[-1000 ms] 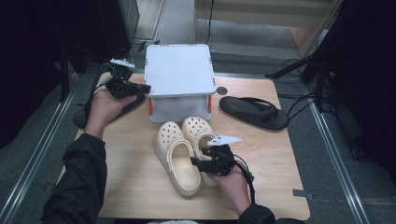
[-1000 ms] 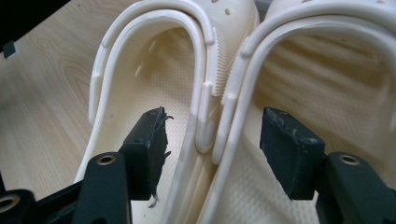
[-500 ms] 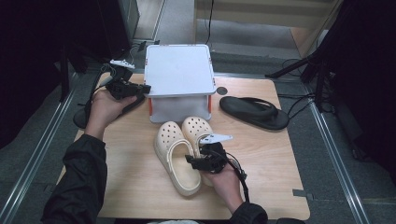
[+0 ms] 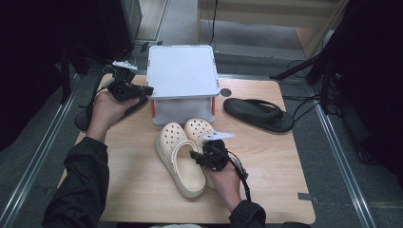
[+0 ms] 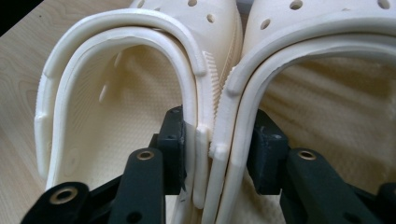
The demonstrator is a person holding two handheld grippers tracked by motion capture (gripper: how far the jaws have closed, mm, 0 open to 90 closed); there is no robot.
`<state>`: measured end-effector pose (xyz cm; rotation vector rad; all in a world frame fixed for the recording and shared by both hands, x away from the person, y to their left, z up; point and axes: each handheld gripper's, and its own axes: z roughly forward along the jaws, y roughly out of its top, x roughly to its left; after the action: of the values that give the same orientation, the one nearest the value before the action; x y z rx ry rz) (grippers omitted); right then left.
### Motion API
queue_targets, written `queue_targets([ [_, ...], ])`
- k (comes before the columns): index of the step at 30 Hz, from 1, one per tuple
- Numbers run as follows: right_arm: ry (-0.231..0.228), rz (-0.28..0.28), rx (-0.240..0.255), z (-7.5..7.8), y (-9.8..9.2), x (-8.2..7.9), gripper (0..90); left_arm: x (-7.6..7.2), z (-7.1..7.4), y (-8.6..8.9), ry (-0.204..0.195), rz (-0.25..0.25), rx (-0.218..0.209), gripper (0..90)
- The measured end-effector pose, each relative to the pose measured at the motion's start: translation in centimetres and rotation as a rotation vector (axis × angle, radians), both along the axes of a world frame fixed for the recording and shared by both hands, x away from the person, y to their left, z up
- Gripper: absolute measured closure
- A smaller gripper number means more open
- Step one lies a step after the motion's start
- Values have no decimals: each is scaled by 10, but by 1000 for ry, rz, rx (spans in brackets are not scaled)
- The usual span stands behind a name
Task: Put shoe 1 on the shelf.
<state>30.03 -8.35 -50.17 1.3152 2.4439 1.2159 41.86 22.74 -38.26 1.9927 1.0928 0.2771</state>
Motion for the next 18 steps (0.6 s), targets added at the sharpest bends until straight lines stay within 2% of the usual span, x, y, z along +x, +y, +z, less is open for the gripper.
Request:
queue_targets([
  [6, -26, -2, -9, 1, 0, -1, 664, -1, 0, 0, -1, 2, -1, 900],
  [11, -23, 2, -17, 8, 1, 4, 669, 0, -1, 1, 0, 1, -8, 900],
  [14, -18, 1, -9, 11, 0, 6, 670, 0, -1, 1, 0, -2, -17, 900],
  [15, -2, 4, 13, 14, -2, 8, 672, 0, -1, 2, 0, 0, -19, 900],
  [18, 0, 10, 32, 20, -4, 11, 672, 0, -2, 2, 3, -2, -22, 900],
])
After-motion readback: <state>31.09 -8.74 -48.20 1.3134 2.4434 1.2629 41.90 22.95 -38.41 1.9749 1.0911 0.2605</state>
